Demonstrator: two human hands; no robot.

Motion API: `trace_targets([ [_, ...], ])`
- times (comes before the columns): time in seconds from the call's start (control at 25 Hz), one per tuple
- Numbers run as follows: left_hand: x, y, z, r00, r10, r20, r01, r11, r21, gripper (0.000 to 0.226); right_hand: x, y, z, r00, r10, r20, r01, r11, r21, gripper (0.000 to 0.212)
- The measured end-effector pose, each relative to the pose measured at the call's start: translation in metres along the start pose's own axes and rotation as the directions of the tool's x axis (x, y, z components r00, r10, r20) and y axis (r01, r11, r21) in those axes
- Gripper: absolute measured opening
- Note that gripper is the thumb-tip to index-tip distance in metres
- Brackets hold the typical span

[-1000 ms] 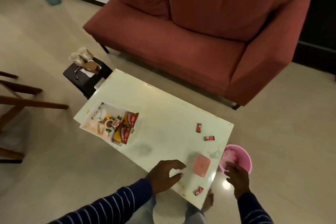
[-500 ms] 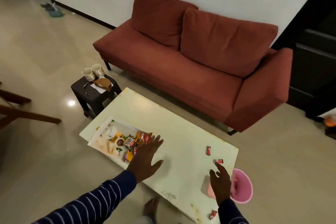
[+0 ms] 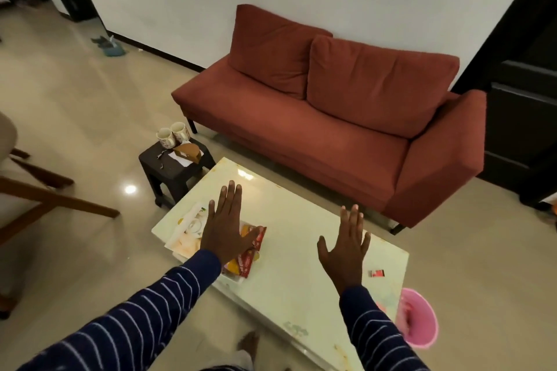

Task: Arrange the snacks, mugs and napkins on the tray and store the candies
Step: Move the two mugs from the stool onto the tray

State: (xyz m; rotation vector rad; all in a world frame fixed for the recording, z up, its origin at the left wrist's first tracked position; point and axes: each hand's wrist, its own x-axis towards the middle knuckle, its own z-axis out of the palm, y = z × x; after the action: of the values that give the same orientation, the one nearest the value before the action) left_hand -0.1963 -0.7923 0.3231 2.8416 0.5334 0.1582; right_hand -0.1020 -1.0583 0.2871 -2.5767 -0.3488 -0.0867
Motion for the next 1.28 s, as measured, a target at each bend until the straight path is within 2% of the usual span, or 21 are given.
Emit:
trace_targets([
  [0.08, 0.002, -0.019, -0.012, 1.0, -0.013, -0.022, 0.014, 1.0, 0.018, 0.107, 0.005, -0.023, 0.005, 1.0, -0.023, 0.016, 0.024, 0.999, -0.023, 0.095],
  [0.24, 0.008, -0.076, -0.028, 0.998, -0.041, -0.046, 0.042, 0.998, 0.041, 0.11, 0.016, -0.069, 0.024, 0.996, -0.085, 0.002, 0.085, 0.993, -0.087, 0.095],
  [0.36, 0.019, -0.143, -0.042, 0.999, -0.024, -0.045, 0.026, 0.999, 0.048, 0.11, 0.027, -0.112, 0.049, 0.995, -0.101, 0.001, 0.101, 0.987, -0.122, 0.097],
  [0.56, 0.055, -0.263, -0.067, 1.0, -0.009, -0.009, 0.009, 0.999, 0.053, 0.108, 0.038, -0.211, 0.112, 0.999, -0.049, -0.007, 0.048, 0.993, -0.106, 0.102],
  [0.72, 0.078, -0.33, -0.084, 1.0, -0.015, 0.001, 0.015, 0.999, 0.035, 0.109, 0.048, -0.289, 0.149, 0.997, -0.071, 0.02, 0.072, 0.992, -0.1, 0.101],
  [0.88, 0.1, -0.362, -0.096, 1.0, 0.024, -0.011, -0.024, 1.0, 0.006, 0.107, 0.068, -0.334, 0.165, 0.998, -0.065, 0.028, 0.067, 0.992, -0.104, 0.097],
  [1.04, 0.116, -0.375, -0.103, 1.0, -0.019, 0.001, 0.019, 0.999, -0.035, 0.107, 0.09, -0.349, 0.176, 0.995, -0.093, 0.028, 0.095, 0.988, -0.118, 0.095],
  [1.28, 0.145, -0.398, -0.11, 1.0, 0.019, 0.008, -0.02, 0.998, 0.059, 0.107, 0.138, -0.385, 0.201, 0.993, -0.113, 0.04, 0.114, 0.993, -0.019, 0.095],
])
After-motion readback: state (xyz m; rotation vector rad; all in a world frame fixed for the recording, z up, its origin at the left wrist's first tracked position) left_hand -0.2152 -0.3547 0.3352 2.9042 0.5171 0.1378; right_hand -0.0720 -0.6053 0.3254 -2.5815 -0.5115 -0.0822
